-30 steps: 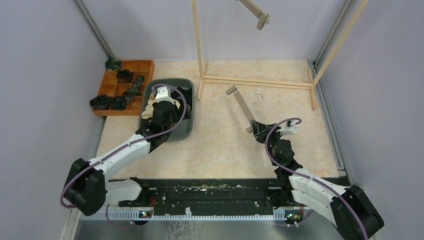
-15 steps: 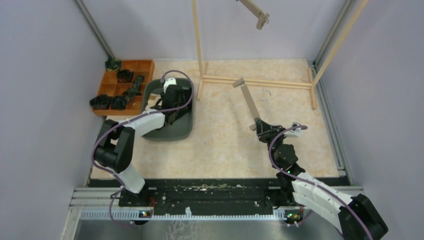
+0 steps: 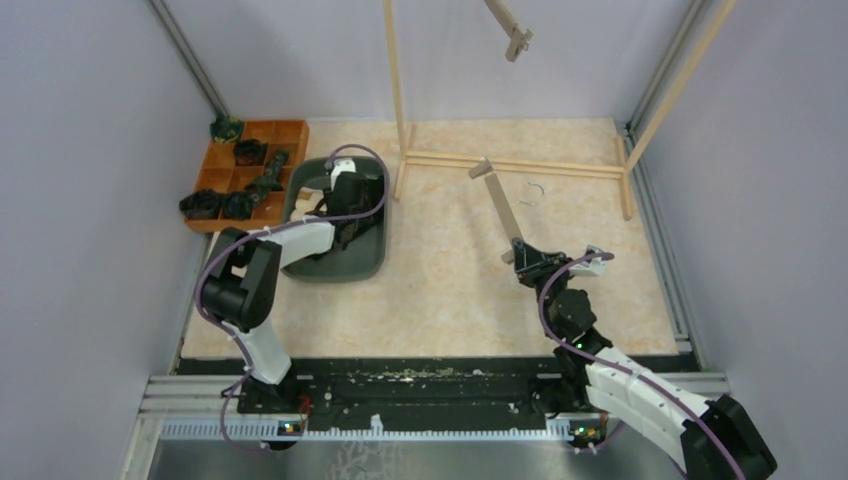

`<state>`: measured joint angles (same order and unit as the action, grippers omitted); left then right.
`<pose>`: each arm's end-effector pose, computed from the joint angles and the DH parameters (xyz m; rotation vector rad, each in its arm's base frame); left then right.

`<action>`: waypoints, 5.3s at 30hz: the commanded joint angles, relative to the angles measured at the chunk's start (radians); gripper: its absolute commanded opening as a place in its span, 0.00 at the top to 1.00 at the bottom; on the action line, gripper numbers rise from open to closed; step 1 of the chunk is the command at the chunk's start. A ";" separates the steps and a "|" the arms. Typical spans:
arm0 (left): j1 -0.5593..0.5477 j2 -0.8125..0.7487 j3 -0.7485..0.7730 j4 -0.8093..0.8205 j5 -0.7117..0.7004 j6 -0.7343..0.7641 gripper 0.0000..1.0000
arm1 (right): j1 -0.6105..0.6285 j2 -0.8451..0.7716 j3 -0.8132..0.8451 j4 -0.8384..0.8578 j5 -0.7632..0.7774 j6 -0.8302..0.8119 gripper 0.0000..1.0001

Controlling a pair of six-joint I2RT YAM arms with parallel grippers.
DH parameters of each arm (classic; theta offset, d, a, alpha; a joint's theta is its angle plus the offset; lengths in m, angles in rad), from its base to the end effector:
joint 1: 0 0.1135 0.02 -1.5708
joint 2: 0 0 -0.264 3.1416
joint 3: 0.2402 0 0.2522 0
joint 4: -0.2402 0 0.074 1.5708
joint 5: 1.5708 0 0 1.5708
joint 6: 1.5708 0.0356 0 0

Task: Clip the underwear to the hanger
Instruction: Pick up the underwear from the bin, then place the underwear at the center of the board.

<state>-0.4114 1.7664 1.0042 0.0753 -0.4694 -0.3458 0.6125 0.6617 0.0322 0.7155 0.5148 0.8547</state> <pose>0.3471 -0.1339 0.1797 -0.1734 2.1668 0.1021 0.1325 0.0717 0.1890 0.6038 1.4260 0.7952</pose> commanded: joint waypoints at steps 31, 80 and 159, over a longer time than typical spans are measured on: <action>-0.022 0.060 0.018 0.086 -0.057 0.118 0.51 | 0.007 0.012 0.004 0.067 0.000 -0.011 1.00; -0.113 -0.224 0.303 -0.235 0.163 0.266 1.00 | 0.006 -0.245 0.020 -0.171 0.057 -0.025 1.00; -0.570 -0.036 -0.118 0.089 0.027 0.035 0.31 | -0.094 -0.244 0.101 -0.421 0.019 0.037 1.00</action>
<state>-0.9913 1.6901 0.9005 0.1001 -0.4622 -0.2962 0.5293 0.4232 0.1066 0.2146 0.5442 0.9001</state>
